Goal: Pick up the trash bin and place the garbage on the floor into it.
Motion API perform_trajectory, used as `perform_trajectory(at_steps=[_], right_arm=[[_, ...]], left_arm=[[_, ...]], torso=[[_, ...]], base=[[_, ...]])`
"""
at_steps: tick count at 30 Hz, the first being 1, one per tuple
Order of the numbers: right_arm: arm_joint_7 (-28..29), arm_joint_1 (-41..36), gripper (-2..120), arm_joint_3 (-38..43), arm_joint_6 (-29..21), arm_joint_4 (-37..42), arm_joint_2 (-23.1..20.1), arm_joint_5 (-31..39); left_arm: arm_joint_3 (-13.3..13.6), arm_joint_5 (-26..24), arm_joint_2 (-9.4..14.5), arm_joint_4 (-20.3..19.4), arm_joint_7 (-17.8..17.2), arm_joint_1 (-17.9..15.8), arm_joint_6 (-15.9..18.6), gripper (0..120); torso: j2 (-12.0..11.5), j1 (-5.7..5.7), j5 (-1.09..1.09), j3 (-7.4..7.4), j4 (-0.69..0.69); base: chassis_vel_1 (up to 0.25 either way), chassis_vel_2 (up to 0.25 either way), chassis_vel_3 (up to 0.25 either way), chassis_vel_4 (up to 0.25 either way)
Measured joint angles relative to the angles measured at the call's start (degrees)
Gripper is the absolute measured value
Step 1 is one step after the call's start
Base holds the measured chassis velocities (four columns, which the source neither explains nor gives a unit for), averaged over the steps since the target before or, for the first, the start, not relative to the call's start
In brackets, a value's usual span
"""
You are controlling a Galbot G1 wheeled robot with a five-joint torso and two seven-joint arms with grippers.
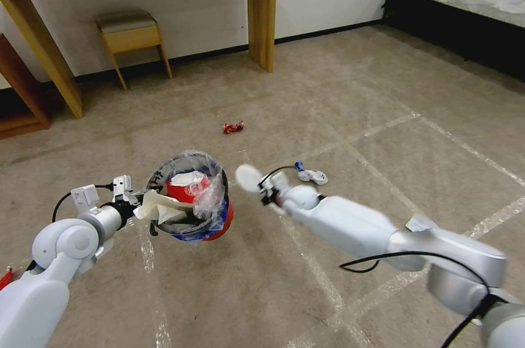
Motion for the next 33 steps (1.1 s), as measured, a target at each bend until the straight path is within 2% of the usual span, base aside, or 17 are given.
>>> perform_trajectory(at_steps=[1, 3, 4, 6, 9, 10, 14, 15, 16, 18, 19, 21, 22, 25, 26, 28, 33], right_arm=[[0.00, 0.00, 0, 0.00, 0.00, 0.00, 0.00, 0.00], [0.08, 0.16, 0, 3.97, 0.98, 4.19, -4.80, -0.26], [0.08, 0.16, 0, 3.97, 0.98, 4.19, -4.80, -0.26], [-0.39, -0.20, 0, 7.74, 2.50, 9.24, -8.22, -0.02], [-1.87, -1.01, 0, 11.00, 4.64, 13.98, -10.36, 0.59], [-1.87, -1.01, 0, 11.00, 4.64, 13.98, -10.36, 0.59], [-5.43, -2.78, 0, 15.60, 10.05, 19.86, -11.01, 2.64], [-6.70, -4.01, 0, 17.57, 12.15, 22.27, -11.15, 4.06], [-6.70, -4.01, 0, 17.57, 12.15, 22.27, -11.15, 4.06], [-8.64, -5.85, 0, 20.24, 15.56, 25.87, -11.56, 5.80], [-8.64, -5.85, 0, 20.24, 15.56, 25.87, -11.56, 5.80], [-10.37, -7.50, 0, 22.20, 17.99, 29.35, -11.66, 7.89], [-10.37, -7.50, 0, 22.20, 17.99, 29.35, -11.66, 7.89], [-10.54, -9.00, 0, 23.80, 19.59, 33.56, -11.33, 10.19], [-10.54, -9.00, 0, 23.80, 19.59, 33.56, -11.33, 10.19], [-11.38, -10.63, 0, 24.47, 20.43, 36.64, -11.62, 11.20], [-14.55, -12.97, 0, 25.38, 22.46, 38.66, -12.71, 11.30]], left_arm=[[0.00, 0.00, 0.00, 0.00, 0.00, 0.00, 0.00, 1], [1.32, 0.08, 0.18, 0.93, 1.46, -1.07, 0.25, 1], [1.32, 0.08, 0.18, 0.93, 1.46, -1.07, 0.25, 1], [2.44, 0.16, 0.49, 1.23, 2.46, -1.91, 0.66, 1], [2.94, 0.27, 0.90, 1.14, 2.97, -2.40, 0.98, 1], [2.94, 0.27, 0.90, 1.14, 2.97, -2.40, 0.98, 1], [3.08, -0.36, 1.46, 0.39, 2.89, -2.77, 1.98, 1], [4.36, -0.78, 1.77, 0.88, 2.74, -4.05, 2.33, 1], [4.36, -0.78, 1.77, 0.88, 2.74, -4.05, 2.33, 1], [7.78, -1.04, 1.77, 2.80, 2.52, -7.37, 2.54, 1], [7.78, -1.04, 1.77, 2.80, 2.52, -7.37, 2.54, 1], [11.23, -1.24, 0.93, 4.89, 2.52, -11.10, 2.57, 1], [11.23, -1.24, 0.93, 4.89, 2.52, -11.10, 2.57, 1], [15.93, -1.46, -0.96, 8.51, 2.82, -16.81, 2.57, 1], [15.93, -1.46, -0.96, 8.51, 2.82, -16.81, 2.57, 1], [20.34, -1.52, -2.41, 11.94, 3.63, -22.03, 2.51, 1], [23.16, -1.50, -2.79, 13.80, 4.34, -24.82, 2.52, 1]], torso=[[0.00, 0.00, 0.00, 0.00, 0.00], [0.00, 0.00, 0.01, 0.00, -0.02], [0.00, 0.00, 0.01, 0.00, -0.02], [0.00, 0.00, 0.00, 0.00, 0.01], [0.00, 0.00, 0.00, -0.01, 0.04], [0.00, 0.00, 0.00, -0.01, 0.04], [0.01, 0.00, -0.01, -0.01, 0.06], [0.01, -0.01, 0.01, -0.01, 0.08], [0.01, -0.01, 0.01, -0.01, 0.08], [0.01, -0.01, -0.03, -0.01, 0.06], [0.01, -0.01, -0.03, -0.01, 0.06], [0.01, 0.00, 0.01, 0.00, 0.01], [0.01, 0.00, 0.01, 0.00, 0.01], [0.01, 0.00, -0.01, 0.00, 0.03], [0.01, 0.00, -0.01, 0.00, 0.03], [0.01, 0.00, -0.01, 0.00, 0.04], [0.01, 0.00, 0.00, 0.00, 0.02]], base=[[0.000, 0.000, 0.000, 0.000], [0.000, 0.000, 0.000, 0.000], [0.000, 0.000, 0.000, 0.000], [0.000, 0.000, 0.000, 0.000], [0.000, 0.000, 0.000, 0.000], [0.000, 0.000, 0.000, 0.000], [0.000, 0.000, 0.000, 0.000], [0.000, 0.000, 0.000, 0.000], [0.000, 0.000, 0.000, 0.000], [0.000, 0.000, 0.000, 0.000], [0.000, 0.000, 0.000, 0.000], [0.000, 0.000, 0.000, 0.000], [0.000, 0.000, 0.000, 0.000], [0.000, 0.000, 0.000, 0.000], [0.000, 0.000, 0.000, 0.000], [0.000, 0.000, 0.000, 0.000], [0.000, 0.000, 0.000, 0.000]])
